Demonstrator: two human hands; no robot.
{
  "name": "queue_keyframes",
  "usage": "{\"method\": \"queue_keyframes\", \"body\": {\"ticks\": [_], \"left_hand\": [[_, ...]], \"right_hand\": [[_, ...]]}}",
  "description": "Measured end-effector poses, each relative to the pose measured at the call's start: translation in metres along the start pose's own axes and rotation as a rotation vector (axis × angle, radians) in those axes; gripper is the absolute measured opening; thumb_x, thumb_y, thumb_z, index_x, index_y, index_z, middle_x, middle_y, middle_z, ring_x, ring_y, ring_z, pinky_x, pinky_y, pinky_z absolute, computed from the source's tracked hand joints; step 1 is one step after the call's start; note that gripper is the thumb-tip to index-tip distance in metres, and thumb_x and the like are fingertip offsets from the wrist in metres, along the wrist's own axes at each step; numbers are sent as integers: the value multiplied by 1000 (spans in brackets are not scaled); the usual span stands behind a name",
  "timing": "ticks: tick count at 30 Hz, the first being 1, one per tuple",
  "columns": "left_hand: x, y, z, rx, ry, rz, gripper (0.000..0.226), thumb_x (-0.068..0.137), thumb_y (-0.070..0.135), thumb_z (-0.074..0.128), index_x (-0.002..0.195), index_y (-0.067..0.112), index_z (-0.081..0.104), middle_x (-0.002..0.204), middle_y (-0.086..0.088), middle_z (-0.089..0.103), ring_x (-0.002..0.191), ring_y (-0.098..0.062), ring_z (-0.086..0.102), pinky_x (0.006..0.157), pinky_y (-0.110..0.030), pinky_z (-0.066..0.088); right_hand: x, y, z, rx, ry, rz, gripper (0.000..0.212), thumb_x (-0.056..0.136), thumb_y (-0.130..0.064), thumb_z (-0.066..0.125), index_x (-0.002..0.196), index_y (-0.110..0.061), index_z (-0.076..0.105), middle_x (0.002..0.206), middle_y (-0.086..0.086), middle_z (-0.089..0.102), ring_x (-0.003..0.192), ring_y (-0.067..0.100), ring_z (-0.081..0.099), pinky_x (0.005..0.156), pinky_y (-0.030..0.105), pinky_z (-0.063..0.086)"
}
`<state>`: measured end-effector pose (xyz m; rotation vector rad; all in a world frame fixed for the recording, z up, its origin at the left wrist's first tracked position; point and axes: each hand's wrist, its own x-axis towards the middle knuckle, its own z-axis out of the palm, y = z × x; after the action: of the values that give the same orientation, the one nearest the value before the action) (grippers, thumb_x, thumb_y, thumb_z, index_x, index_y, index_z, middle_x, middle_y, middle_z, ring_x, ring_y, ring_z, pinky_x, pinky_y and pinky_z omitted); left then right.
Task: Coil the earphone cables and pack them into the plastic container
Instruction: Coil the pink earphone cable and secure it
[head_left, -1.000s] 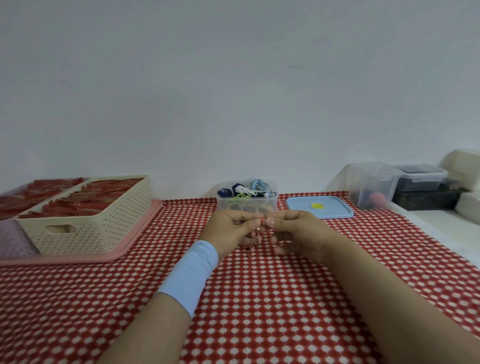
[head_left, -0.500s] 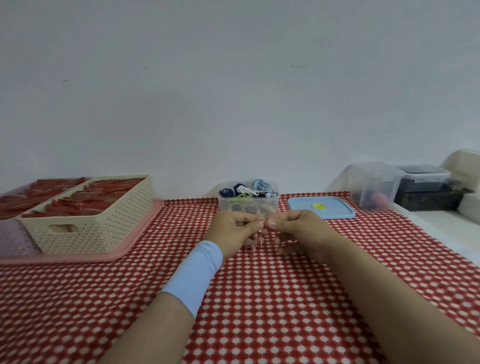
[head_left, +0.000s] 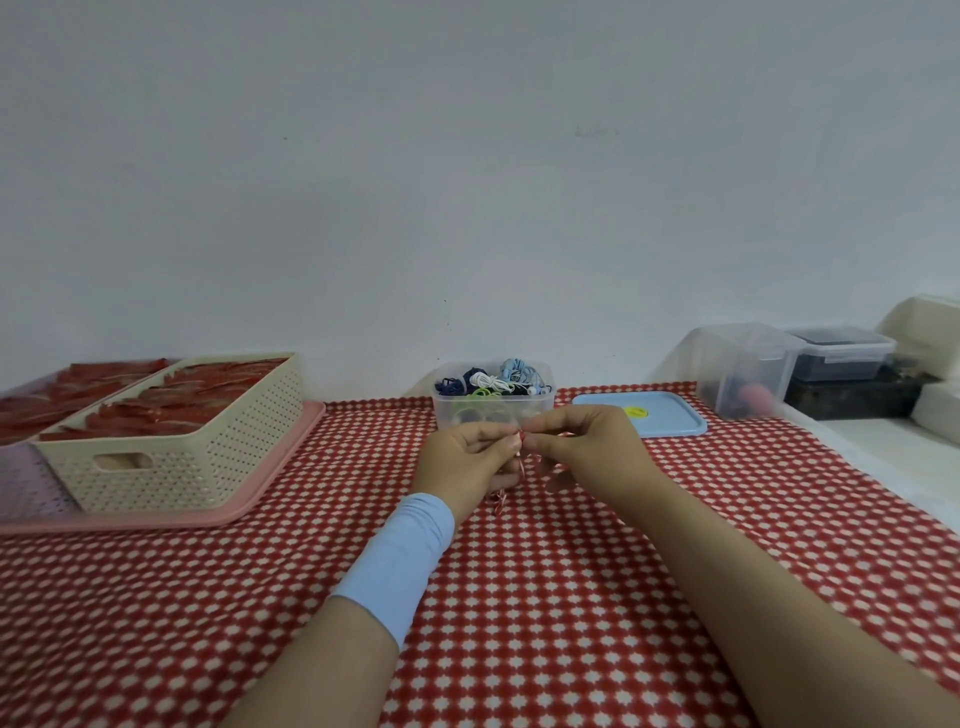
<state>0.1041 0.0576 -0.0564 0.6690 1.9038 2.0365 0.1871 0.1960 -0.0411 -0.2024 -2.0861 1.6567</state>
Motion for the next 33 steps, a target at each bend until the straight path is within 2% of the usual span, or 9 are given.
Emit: {"method": "queue_keyframes", "body": {"ticks": [3, 6, 10, 12, 15, 21, 24, 28, 33], "left_hand": [[1, -2, -1, 46, 3, 25, 15, 87, 0, 69, 100, 5, 74, 73, -5, 73, 69, -12, 70, 67, -27, 60], [1, -3, -2, 73, -5, 54, 13, 87, 2, 70, 95, 11, 76, 72, -3, 74, 72, -14, 71, 71, -30, 61], [0, -3, -2, 78, 0, 73, 13, 87, 2, 70, 94, 13, 74, 75, -4, 74, 71, -13, 71, 70, -29, 60], [0, -3, -2, 85, -2, 78, 13, 88, 3, 70, 94, 13, 74, 75, -6, 74, 70, -13, 71, 69, -28, 60], [1, -3, -3, 104, -8, 76, 13, 89, 5, 69, 96, 13, 76, 79, -7, 75, 69, -14, 70, 66, -27, 60], [0, 0, -6, 152, -55, 98, 12, 92, 10, 66, 95, 12, 78, 82, -4, 76, 66, -11, 67, 60, -24, 57], [0, 2, -8, 145, -72, 94, 13, 92, 9, 65, 98, 11, 76, 82, -5, 77, 63, -9, 66, 58, -21, 55], [1, 2, -10, 99, -140, 64, 15, 90, 5, 66, 103, 6, 75, 84, -12, 76, 62, -12, 63, 63, -25, 57], [2, 4, -13, 11, -203, 37, 15, 91, 4, 64, 102, 6, 75, 84, -12, 75, 64, -11, 62, 63, -25, 55]], "right_hand": [[0, 1, 0, -36, 9, -18, 16, 84, -5, 80, 84, -21, 77, 71, -2, 75, 58, 14, 65, 54, 28, 59], [1, 2, 0, -33, 10, -23, 21, 84, -5, 80, 92, -23, 76, 76, -3, 75, 57, 13, 65, 55, 29, 59], [2, 3, 0, -49, 19, -31, 11, 82, -5, 81, 86, -15, 80, 69, 0, 74, 56, 15, 63, 55, 32, 58], [2, 3, -1, -49, 8, -26, 9, 84, -5, 81, 87, -14, 79, 69, 0, 74, 58, 17, 62, 57, 35, 58], [1, 2, -2, 0, -25, 9, 8, 89, -9, 76, 92, -16, 78, 71, -3, 74, 58, 15, 63, 53, 32, 56], [2, 1, -6, 161, -67, 164, 17, 100, -18, 62, 105, -12, 77, 94, 6, 78, 60, 16, 65, 56, 32, 57], [1, 2, -9, 239, -128, 214, 15, 94, -15, 69, 106, -12, 79, 94, 5, 77, 62, 15, 63, 57, 31, 56], [2, 3, -11, 202, -158, 229, 12, 86, -13, 76, 96, -8, 80, 83, 7, 75, 63, 13, 61, 58, 29, 55], [1, 0, -9, 271, -188, 244, 21, 72, -23, 79, 91, -13, 81, 81, 7, 74, 62, 13, 61, 60, 29, 56]]}}
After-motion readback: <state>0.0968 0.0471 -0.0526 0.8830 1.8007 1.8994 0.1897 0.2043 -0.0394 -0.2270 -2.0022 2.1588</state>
